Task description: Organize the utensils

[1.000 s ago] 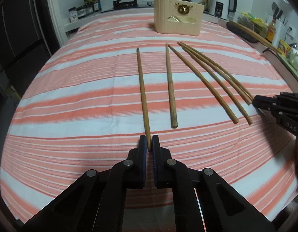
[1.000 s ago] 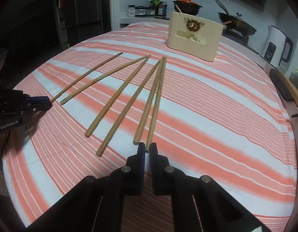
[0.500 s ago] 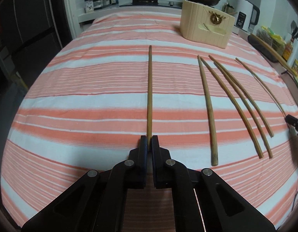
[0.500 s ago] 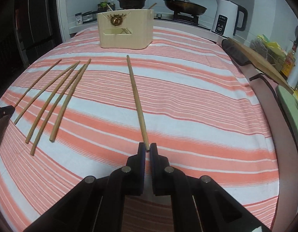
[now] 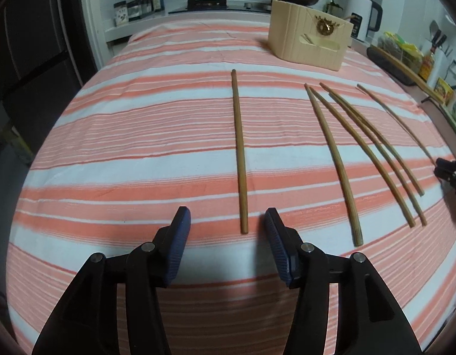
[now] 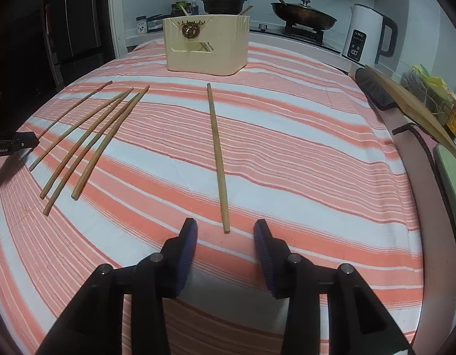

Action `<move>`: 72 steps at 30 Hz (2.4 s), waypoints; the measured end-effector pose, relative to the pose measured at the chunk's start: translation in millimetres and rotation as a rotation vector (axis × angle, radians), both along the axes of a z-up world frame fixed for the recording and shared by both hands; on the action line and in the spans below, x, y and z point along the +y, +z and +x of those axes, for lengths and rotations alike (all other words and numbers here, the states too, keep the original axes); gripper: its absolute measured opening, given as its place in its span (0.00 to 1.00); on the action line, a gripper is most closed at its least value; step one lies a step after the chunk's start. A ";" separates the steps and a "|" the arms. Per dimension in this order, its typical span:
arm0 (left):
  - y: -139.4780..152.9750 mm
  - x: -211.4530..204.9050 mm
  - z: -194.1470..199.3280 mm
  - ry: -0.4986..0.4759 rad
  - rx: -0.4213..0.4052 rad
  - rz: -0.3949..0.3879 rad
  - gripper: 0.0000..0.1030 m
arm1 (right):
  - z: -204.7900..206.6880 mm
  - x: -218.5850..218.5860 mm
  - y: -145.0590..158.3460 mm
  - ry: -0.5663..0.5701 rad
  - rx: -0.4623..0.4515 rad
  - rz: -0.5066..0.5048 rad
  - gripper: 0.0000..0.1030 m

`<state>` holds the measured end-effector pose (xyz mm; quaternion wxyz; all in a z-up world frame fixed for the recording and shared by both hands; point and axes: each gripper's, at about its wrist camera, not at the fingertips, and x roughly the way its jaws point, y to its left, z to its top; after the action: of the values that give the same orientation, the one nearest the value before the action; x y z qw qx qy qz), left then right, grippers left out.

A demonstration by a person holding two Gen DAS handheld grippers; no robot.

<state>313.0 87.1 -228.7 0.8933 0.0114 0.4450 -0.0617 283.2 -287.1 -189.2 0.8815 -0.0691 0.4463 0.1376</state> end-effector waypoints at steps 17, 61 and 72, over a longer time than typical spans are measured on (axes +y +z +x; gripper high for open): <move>-8.9 6.0 8.2 0.077 0.025 0.047 1.00 | -6.8 -13.7 -0.1 0.071 0.000 0.007 0.40; 56.4 -19.3 -16.5 -0.009 -0.178 -0.012 0.02 | -8.3 21.5 65.7 0.068 -0.155 0.039 0.05; 131.1 -16.4 -18.6 -0.030 -0.312 -0.068 0.02 | -11.8 32.3 141.1 0.056 -0.271 0.098 0.05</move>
<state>294.4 70.7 -97.6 0.9505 -0.0031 0.2980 -0.0874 271.4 -254.7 -48.1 0.9318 -0.0562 0.3140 0.1733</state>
